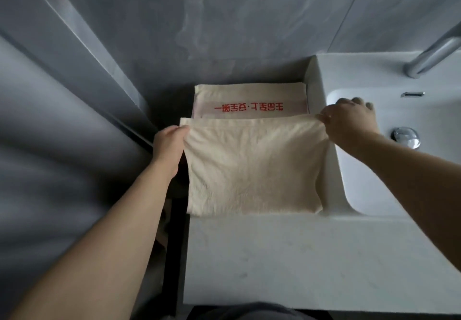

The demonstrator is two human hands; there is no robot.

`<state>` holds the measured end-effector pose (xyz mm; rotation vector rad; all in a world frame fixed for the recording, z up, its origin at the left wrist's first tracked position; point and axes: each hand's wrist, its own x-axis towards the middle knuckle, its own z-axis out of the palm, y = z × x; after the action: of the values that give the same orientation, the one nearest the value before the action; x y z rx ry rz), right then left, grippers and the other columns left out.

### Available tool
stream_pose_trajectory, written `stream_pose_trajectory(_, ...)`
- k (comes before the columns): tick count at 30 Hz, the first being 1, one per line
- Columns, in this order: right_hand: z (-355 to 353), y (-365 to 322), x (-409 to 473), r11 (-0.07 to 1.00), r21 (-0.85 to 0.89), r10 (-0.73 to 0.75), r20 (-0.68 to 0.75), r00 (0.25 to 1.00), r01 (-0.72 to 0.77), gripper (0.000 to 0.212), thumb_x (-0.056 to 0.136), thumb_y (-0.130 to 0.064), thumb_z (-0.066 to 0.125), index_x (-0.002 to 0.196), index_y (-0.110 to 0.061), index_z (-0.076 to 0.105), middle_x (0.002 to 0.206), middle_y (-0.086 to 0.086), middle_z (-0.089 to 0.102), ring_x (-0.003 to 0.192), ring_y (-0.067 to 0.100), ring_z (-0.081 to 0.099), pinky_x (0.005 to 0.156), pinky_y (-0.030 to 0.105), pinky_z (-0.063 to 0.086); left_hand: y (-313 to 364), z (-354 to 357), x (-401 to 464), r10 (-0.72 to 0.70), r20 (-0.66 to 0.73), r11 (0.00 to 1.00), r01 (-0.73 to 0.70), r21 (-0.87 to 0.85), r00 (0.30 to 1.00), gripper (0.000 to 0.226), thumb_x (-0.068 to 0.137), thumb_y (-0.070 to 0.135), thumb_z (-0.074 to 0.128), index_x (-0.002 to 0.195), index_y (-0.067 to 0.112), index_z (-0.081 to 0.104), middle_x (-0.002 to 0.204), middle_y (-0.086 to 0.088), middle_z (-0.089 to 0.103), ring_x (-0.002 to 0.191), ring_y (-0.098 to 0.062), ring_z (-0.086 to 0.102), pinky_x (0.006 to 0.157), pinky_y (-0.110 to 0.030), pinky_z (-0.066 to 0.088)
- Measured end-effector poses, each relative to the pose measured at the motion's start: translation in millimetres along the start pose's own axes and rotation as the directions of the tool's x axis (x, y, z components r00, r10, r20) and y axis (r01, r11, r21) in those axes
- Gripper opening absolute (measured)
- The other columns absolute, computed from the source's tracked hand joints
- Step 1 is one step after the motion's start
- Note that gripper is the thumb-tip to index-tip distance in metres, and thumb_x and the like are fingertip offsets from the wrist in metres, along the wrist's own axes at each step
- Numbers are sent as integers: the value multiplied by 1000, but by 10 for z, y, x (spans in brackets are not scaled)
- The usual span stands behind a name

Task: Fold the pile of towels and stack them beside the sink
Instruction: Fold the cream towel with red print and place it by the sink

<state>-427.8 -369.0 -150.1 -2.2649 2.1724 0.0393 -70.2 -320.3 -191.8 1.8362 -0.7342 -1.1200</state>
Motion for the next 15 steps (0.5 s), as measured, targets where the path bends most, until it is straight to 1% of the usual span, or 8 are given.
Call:
stream_pose_trajectory(1,-26,7,143,993,-99,-64,-21,998,62,27,97,-29,48,103,-18,71,106,13,64,106,36,51,89,40,34,67,49,83,2,21,999,-1,-34,1000,18,92,22,60,84,7,66,75,2,66,66,-6,62,62,-24,44)
stream_pose_trajectory(3,-34,2,433,962,-238,-141,-31,989,130,22,95,-25,50,100,-17,70,103,9,67,105,33,52,90,39,32,186,176,262,-10,54,995,15,-101,999,17,94,22,59,85,10,64,85,-5,67,78,-15,64,71,-32,47)
stream_pose_trajectory(6,-7,-27,865,905,-394,-165,14,986,158,19,89,-21,54,101,-18,68,105,5,66,109,29,50,94,36,28,308,356,587,-74,67,985,83,-151,995,18,95,25,60,96,8,67,108,-13,71,99,-27,67,88,-42,53)
stream_pose_trajectory(8,44,-97,1156,842,-503,-190,60,980,194,23,85,-23,55,103,-20,68,105,3,65,110,27,50,97,34,29,353,452,844,-127,67,976,137,-171,990,22,93,23,60,101,4,67,110,-14,72,103,-29,69,93,-45,53)
stream_pose_trajectory(10,88,-180,1403,777,-578,-222,120,968,250,21,83,-28,56,100,-23,69,104,-1,65,109,22,51,98,34,30,385,540,1115,-164,43,966,169,-196,986,13,90,18,61,91,6,66,102,-15,72,95,-29,69,90,-43,53)
stream_pose_trajectory(12,175,-226,1569,756,-591,-204,195,959,281,15,84,-31,57,92,-26,69,100,-7,66,107,17,52,98,33,31,399,631,1352,-172,2,969,169,-182,985,11,87,17,63,78,10,62,92,-13,67,85,-26,64,81,-39,52)
stream_pose_trajectory(14,280,-269,1741,791,-533,-198,242,950,301,11,86,-24,57,85,-21,68,95,-5,66,105,20,53,96,32,32,370,720,1548,-139,-44,985,133,-109,989,17,87,19,63,72,13,60,85,-12,62,78,-24,60,72,-36,48)
stream_pose_trajectory(15,381,-292,1843,854,-442,-181,242,953,274,12,88,-17,55,81,-16,65,89,0,65,104,25,54,93,31,32,337,765,1626,-113,-64,992,110,-58,991,19,88,21,62,71,13,59,80,-11,59,75,-23,57,68,-34,45)
